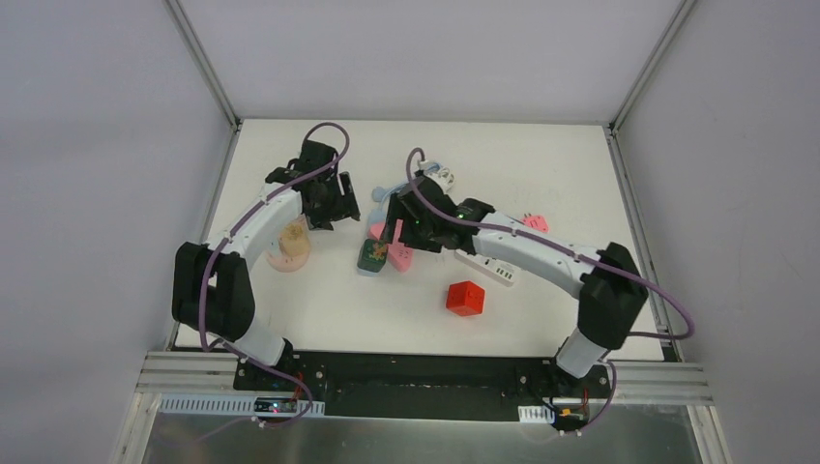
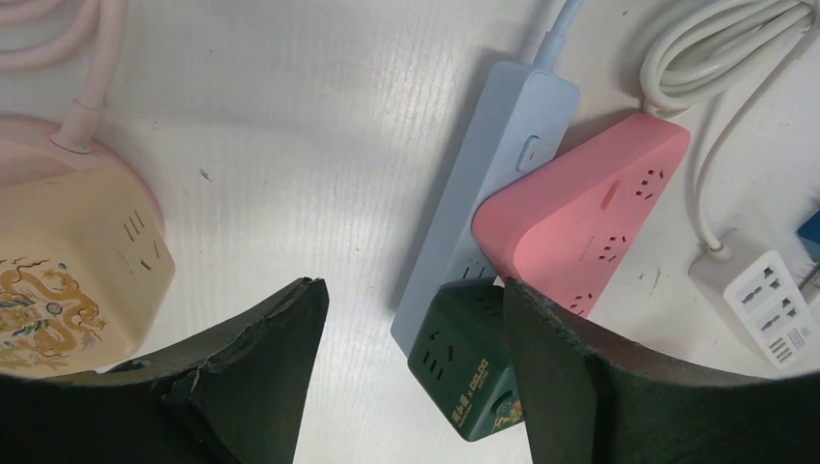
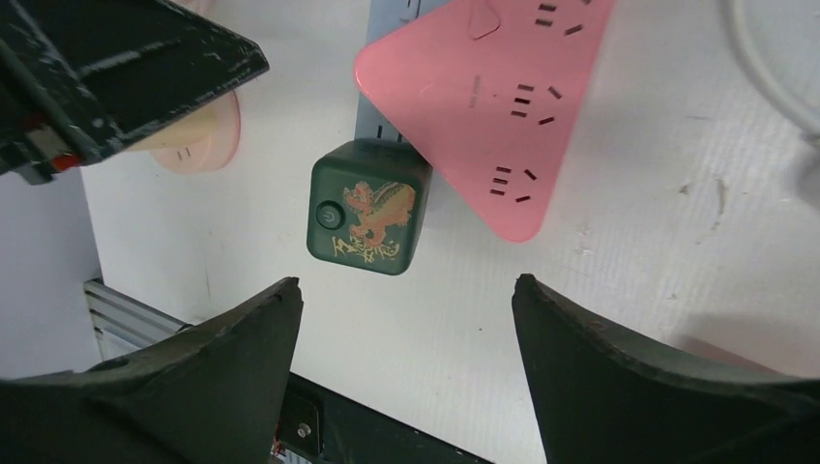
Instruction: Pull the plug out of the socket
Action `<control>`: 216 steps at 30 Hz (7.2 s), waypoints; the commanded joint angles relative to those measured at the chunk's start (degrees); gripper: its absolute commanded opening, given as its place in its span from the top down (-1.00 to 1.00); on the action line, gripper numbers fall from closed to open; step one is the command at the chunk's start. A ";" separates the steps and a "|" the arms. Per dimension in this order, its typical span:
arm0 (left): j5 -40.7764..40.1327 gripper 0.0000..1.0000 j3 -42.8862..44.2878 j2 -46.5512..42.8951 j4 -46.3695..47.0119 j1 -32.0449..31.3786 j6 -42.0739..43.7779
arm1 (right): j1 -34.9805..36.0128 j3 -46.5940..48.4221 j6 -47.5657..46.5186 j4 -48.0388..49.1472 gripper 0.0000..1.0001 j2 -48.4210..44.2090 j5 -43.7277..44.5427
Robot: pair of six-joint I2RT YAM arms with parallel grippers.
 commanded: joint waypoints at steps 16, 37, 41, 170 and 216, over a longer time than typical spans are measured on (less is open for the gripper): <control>23.28 -0.36 0.46 9.88 2.00 3.77 -4.13 | 4.23 19.30 -2.41 -5.18 -0.63 20.76 -2.97; 29.37 -0.34 -1.14 11.48 5.36 3.77 -3.60 | 4.22 8.34 -11.59 -4.18 0.24 14.68 -6.75; 31.97 -0.33 -2.68 11.81 8.21 3.36 -5.05 | 4.18 6.35 -12.11 -4.80 0.13 13.31 -7.24; 26.30 0.26 -7.05 12.95 4.70 -1.60 -2.86 | -3.62 3.16 -10.09 -2.37 1.00 -6.75 -0.27; 18.02 -0.03 -10.57 1.30 6.19 -6.53 -2.02 | -42.47 6.23 -13.76 1.25 -0.99 7.09 -10.51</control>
